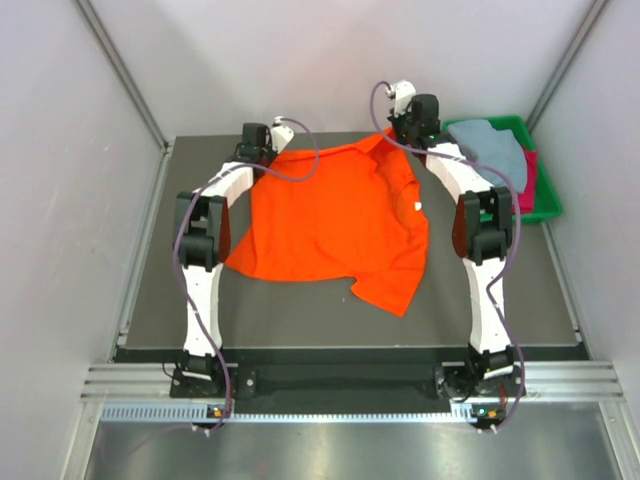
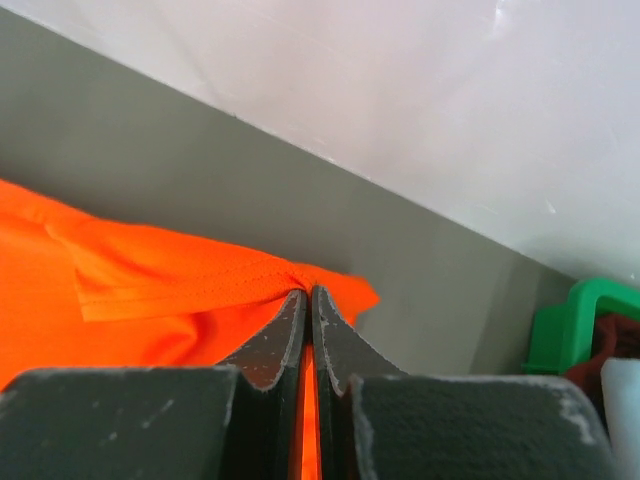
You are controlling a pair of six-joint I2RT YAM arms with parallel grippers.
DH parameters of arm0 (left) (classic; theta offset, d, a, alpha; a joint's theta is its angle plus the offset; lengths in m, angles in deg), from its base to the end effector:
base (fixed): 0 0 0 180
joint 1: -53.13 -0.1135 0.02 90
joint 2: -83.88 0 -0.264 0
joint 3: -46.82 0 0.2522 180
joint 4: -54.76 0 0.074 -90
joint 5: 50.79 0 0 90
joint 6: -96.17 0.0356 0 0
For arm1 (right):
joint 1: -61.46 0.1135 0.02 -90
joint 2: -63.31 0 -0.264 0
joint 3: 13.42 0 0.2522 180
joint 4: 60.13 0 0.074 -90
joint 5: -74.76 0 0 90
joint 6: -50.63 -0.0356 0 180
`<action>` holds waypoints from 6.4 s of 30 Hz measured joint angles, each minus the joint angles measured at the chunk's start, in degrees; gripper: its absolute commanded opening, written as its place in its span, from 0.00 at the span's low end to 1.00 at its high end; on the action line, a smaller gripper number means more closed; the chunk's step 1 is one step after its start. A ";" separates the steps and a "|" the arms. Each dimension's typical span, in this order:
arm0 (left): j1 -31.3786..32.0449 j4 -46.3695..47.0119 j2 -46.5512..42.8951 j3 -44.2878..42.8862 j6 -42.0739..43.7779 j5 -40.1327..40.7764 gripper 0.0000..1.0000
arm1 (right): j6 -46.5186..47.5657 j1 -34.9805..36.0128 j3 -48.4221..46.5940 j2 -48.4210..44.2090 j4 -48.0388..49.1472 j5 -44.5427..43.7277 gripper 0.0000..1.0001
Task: Fold and stack the t-shirts
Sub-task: Flatten the tshirt out
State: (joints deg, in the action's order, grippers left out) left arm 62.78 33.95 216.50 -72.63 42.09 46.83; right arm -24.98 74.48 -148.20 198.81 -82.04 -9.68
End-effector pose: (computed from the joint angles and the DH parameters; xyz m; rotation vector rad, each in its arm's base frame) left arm 0.5282 -0.0850 0.1892 0.7748 2.0445 0.4058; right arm 0.5463 0.1299 0.2533 -0.5270 1.8927 0.0797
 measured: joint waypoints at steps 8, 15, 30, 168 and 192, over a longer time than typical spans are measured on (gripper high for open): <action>0.04 0.20 0.52 -7.82 -0.50 2.69 0.75 | 0.26 -0.20 0.55 0.00 0.04 -2.97 0.00; -1.53 -6.23 -1.49 -7.17 -6.84 0.50 0.77 | 0.55 -0.59 0.63 0.00 0.02 -3.58 0.00; -5.88 -33.18 2.40 -17.49 -20.13 -6.19 0.34 | 0.42 -0.59 2.93 -1.25 -0.61 -2.62 0.00; 1.55 -23.04 16.06 -28.44 -8.22 -0.31 0.38 | 1.05 2.69 5.97 -3.63 -1.22 -4.04 0.00; 0.00 -18.08 17.70 -28.46 -9.16 4.07 0.00 | 1.05 3.10 5.99 -3.63 -1.18 -4.44 0.00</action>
State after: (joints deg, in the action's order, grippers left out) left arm 62.78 15.87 234.20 -101.08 32.93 50.89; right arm -23.93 77.58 -142.21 195.19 -83.22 -14.12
